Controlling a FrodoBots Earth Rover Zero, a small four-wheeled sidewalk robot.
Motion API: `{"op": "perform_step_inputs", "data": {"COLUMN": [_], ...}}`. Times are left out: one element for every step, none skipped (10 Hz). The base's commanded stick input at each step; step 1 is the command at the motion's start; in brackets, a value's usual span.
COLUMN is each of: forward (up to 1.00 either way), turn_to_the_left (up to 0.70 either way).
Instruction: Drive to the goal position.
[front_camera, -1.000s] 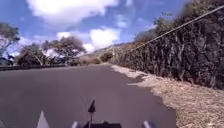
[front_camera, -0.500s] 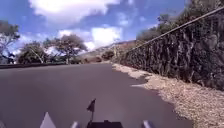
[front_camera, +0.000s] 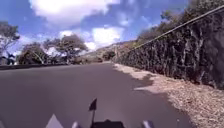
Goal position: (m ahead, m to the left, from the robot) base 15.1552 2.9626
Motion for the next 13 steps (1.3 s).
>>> {"op": "perform_step_inputs", "data": {"forward": [0.63,0.63,0.63,0.63,0.63,0.63,0.63,0.63,0.63,0.63,0.63,0.63,0.63], "turn_to_the_left": [0.0,0.0,0.0,0.0,0.0,0.0,0.0,0.0,-0.14,-0.2,-0.26,-0.3,-0.27]}}
